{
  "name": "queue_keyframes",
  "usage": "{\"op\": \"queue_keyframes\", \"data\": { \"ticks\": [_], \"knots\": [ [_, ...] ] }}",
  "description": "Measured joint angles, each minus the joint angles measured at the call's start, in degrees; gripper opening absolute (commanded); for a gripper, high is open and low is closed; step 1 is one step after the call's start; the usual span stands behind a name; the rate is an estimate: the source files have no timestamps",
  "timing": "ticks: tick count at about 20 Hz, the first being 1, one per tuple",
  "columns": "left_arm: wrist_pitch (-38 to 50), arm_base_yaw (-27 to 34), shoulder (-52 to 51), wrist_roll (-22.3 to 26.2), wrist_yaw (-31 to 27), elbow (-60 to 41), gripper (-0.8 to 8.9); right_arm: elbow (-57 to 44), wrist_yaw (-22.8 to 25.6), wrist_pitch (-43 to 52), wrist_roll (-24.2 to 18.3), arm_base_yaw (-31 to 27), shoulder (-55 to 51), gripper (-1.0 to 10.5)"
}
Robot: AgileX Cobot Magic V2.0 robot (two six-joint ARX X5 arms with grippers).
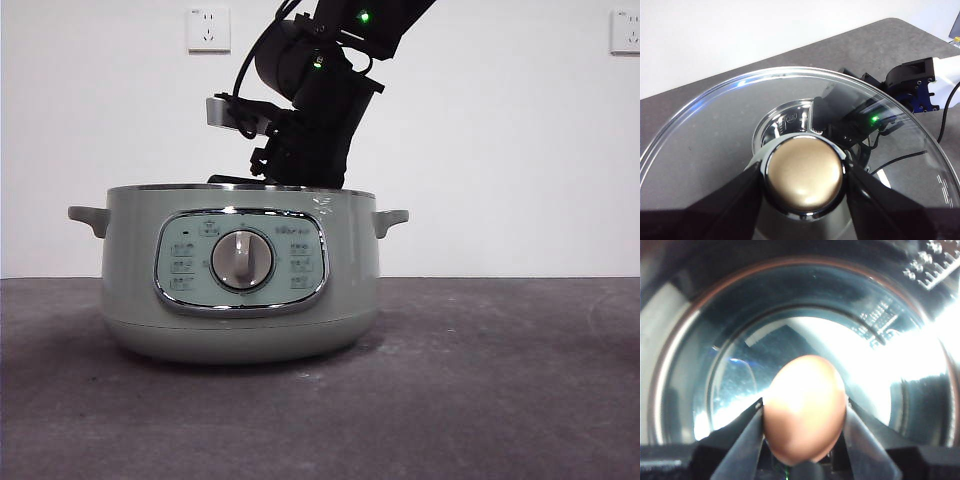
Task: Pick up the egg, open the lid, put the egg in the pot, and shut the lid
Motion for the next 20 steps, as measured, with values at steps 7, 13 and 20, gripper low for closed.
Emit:
{"op": "queue_keyframes", "data": {
  "ticks": [7,13,20],
  "knots": [
    [-1.2,0.0,0.0,0.0,0.0,0.0,-0.08,0.0,0.6,0.2,1.7,0.3,-0.2,4.5],
    [-1.0,0.0,2.6,0.1,0.0,0.0,-0.08,0.7,17.0,-5.3,3.8,-0.3,-19.9,4.4],
    [9.0,0.0,16.2,1.6,3.3,0.0,-0.08,0.7,19.5,-9.5,7.3,-3.7,-43.6,4.4]
  ]
}}
